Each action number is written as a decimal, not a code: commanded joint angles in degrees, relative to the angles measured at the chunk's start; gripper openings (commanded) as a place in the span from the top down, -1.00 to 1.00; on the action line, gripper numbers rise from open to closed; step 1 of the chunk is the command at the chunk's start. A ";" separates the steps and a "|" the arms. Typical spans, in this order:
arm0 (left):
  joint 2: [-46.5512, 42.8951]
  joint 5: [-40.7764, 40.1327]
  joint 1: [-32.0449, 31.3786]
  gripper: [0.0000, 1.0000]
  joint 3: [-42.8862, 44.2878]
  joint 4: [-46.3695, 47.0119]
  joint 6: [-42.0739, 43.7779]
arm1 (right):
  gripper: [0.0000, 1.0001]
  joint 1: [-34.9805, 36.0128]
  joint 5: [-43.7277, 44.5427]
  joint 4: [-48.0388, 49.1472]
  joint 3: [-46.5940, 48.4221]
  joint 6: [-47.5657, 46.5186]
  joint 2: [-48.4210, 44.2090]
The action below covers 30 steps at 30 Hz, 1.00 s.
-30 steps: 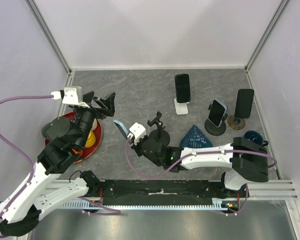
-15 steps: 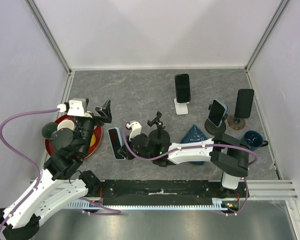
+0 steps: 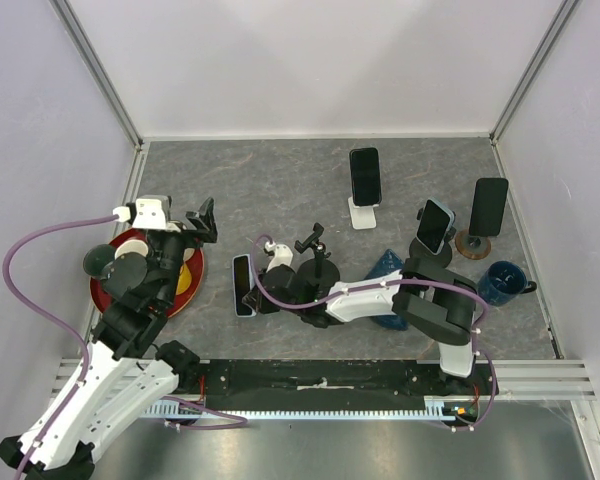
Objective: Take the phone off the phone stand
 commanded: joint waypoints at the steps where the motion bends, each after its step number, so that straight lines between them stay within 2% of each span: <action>1: -0.20 3.37 1.65 -0.76 -0.15 1.87 -3.25 | 0.86 -0.50 -0.60 5.81 1.25 3.54 0.45; 10: 0.59 4.61 2.45 -0.73 -0.24 1.87 -3.87 | 0.56 -0.68 -0.69 4.84 0.46 5.12 1.24; 13: 1.03 4.96 2.62 -0.73 -0.16 1.87 -4.05 | 0.41 -0.77 -0.34 5.36 -0.42 5.21 0.37; 17: 1.29 5.31 2.89 -0.72 -0.15 1.87 -4.22 | 0.10 -0.68 0.18 5.63 -1.57 5.21 -0.77; 24: 2.08 5.84 3.15 -0.72 -0.07 1.87 -4.31 | -0.07 -0.77 0.10 5.45 -2.80 4.60 -1.83; 30: 3.14 6.98 3.24 -0.72 0.11 0.11 -4.66 | -0.53 -0.68 1.06 3.43 -3.59 1.88 -3.85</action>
